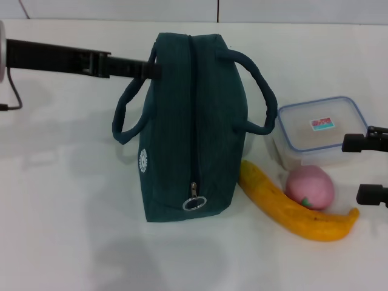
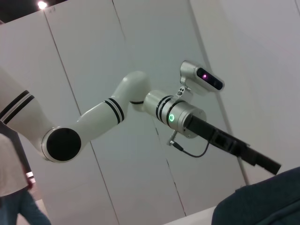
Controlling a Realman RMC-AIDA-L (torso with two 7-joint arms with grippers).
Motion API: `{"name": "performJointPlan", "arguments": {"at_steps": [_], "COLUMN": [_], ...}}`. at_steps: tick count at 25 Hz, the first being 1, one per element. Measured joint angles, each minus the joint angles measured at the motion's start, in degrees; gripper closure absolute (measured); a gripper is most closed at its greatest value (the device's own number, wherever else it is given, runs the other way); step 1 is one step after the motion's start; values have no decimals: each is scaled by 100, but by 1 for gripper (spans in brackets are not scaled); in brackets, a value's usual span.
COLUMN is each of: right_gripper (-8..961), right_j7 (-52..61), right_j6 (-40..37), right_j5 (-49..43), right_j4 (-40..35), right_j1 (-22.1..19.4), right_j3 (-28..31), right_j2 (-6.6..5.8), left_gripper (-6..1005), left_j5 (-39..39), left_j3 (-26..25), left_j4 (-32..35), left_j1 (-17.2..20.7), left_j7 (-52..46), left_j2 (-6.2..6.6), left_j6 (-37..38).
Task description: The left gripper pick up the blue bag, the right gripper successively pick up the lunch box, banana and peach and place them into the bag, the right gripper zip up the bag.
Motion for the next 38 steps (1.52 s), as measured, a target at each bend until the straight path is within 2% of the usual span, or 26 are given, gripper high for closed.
{"name": "performJointPlan", "arguments": {"at_steps": [2,9,18,25,34,36,38], "right_gripper": [97,97,98,99,100,100,100], "right_j7": [-33,-133,-289,-298,-304,-304,-304], "right_j6": [7,11,19,31,150,154,162], "right_j5": [0,0,9,12,10,11,12], "right_j4": [29,109,217,217,215,218,253], "right_j1": [-24,-75,-137,-168,-224,-224,-220], "right_j3": [0,0,5,69,88,88,88], "right_j2": [0,-3,-9,-9,-2,0,0], "left_gripper": [110,110,109,168,245,481,541], "left_j5": [241,297,819,1352,1251,1250,1249], "left_j3": [132,402,433,468,543,532,534], "left_j4": [71,59,-230,-521,-539,-542,-534], "left_j1": [-19,-103,-563,-930,-1042,-1041,-1031], "left_j7": [-287,-707,-996,-1103,-962,-985,-989], "left_j2": [-13,-23,-54,-68,-10,-25,-40], "left_j6": [21,26,-1,-21,26,28,29]}}
